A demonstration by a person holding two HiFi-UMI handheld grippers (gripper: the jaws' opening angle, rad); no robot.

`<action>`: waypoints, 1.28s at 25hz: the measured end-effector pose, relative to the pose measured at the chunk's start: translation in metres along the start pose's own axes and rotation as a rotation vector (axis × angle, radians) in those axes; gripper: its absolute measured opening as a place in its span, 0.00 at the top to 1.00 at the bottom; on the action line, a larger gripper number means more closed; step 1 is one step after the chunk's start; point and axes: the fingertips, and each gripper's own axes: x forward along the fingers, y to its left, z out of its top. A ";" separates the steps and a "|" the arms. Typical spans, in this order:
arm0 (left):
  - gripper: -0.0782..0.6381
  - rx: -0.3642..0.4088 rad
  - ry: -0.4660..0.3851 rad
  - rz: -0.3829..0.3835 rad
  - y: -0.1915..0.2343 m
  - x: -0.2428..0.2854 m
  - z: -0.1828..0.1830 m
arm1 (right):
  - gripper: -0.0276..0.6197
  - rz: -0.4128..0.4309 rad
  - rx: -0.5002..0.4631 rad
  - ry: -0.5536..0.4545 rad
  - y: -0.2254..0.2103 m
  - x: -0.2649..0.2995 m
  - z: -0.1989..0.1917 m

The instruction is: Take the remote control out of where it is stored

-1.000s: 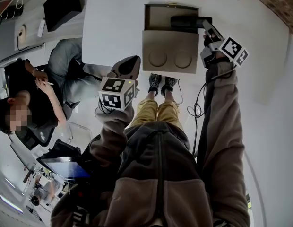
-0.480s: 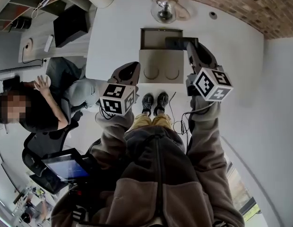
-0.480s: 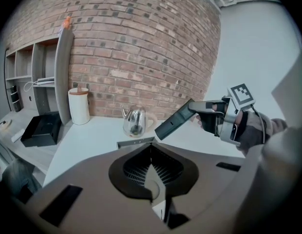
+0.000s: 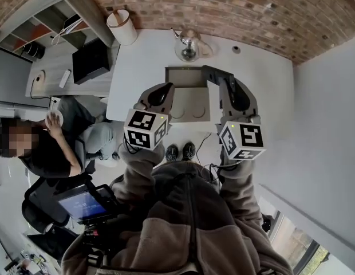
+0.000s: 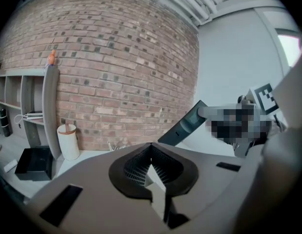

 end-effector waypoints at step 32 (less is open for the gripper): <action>0.88 0.280 -0.432 -0.022 -0.058 -0.042 0.179 | 0.84 -0.098 -0.319 -0.343 0.035 -0.051 0.152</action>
